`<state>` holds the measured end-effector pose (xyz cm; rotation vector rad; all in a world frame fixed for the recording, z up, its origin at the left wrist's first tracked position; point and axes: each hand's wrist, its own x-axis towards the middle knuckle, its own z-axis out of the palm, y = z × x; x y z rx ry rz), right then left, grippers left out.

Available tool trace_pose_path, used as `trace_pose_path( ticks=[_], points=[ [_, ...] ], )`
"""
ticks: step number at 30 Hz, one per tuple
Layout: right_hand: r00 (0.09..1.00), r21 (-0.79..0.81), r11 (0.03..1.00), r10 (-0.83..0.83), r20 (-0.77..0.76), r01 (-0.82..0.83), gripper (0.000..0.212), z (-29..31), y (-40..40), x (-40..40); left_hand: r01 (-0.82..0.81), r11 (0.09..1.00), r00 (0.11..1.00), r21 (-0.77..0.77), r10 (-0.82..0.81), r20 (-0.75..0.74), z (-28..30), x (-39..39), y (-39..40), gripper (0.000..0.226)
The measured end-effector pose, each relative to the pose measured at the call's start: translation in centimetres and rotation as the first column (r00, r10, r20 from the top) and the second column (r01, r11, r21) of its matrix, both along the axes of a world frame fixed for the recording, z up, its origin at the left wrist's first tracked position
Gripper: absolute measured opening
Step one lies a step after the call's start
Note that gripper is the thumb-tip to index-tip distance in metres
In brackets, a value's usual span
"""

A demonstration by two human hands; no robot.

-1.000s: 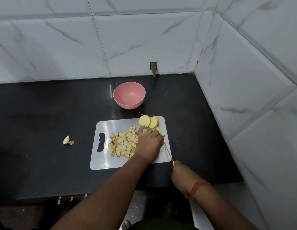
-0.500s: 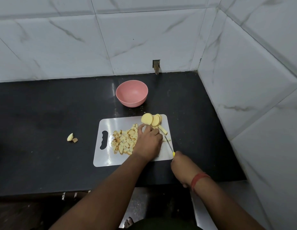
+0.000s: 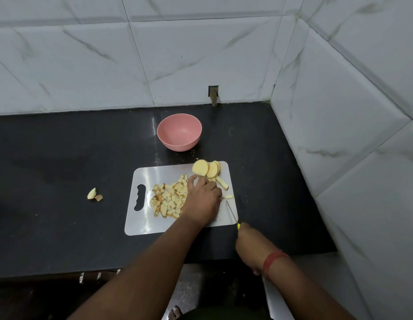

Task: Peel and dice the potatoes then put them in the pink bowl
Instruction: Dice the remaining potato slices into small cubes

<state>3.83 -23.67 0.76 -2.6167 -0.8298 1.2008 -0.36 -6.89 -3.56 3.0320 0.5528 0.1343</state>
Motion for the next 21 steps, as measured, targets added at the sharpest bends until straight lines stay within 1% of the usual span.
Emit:
trace_pose_path(
  ticks=[2,4,5,7,9,11,14,17,21],
  points=[
    [0.999,0.038,0.999,-0.02,0.029,0.019,0.029,0.2,-0.3,0.0,0.005,1.0,1.0,-0.002,-0.005,0.019,-0.2,-0.2,0.1,0.028],
    [0.996,0.083,0.994,-0.07,0.054,0.066,0.019,0.4,-0.2,0.1,-0.015,1.0,0.997,-0.026,0.017,0.071,-0.3,-0.3,0.2,0.027],
    [0.994,0.088,0.993,-0.088,0.071,0.082,0.014,0.4,0.0,0.0,-0.028,0.999,0.995,-0.041,0.032,0.091,-0.3,-0.3,0.1,0.028],
    [0.991,0.067,0.995,-0.075,0.106,0.069,0.008,0.3,0.6,0.1,-0.036,0.998,0.996,-0.052,0.04,0.08,-0.1,-0.4,0.1,0.029],
    [0.991,0.035,0.998,-0.052,0.12,0.048,0.012,0.2,1.0,0.2,-0.036,0.998,0.998,-0.056,0.039,0.048,0.0,-0.5,0.2,0.03],
    [0.994,0.036,0.998,-0.047,0.1,0.043,0.017,0.1,1.4,0.1,-0.051,0.996,0.998,-0.067,0.054,0.036,0.0,-0.5,0.2,0.03],
    [0.994,0.018,1.0,-0.016,0.109,0.015,0.014,0.0,1.7,0.0,-0.071,0.995,0.997,-0.072,0.074,0.034,-0.1,-0.5,0.2,0.029],
    [0.994,0.029,0.997,-0.074,0.077,0.072,0.016,0.1,1.9,0.0,-0.068,0.995,0.997,-0.074,0.071,0.035,0.0,-0.5,0.1,0.028],
    [0.994,-0.006,1.0,-0.03,0.109,0.031,0.01,-0.6,2.2,0.0,-0.067,0.994,0.997,-0.086,0.07,0.029,0.0,-0.5,0.2,0.029]
  ],
)
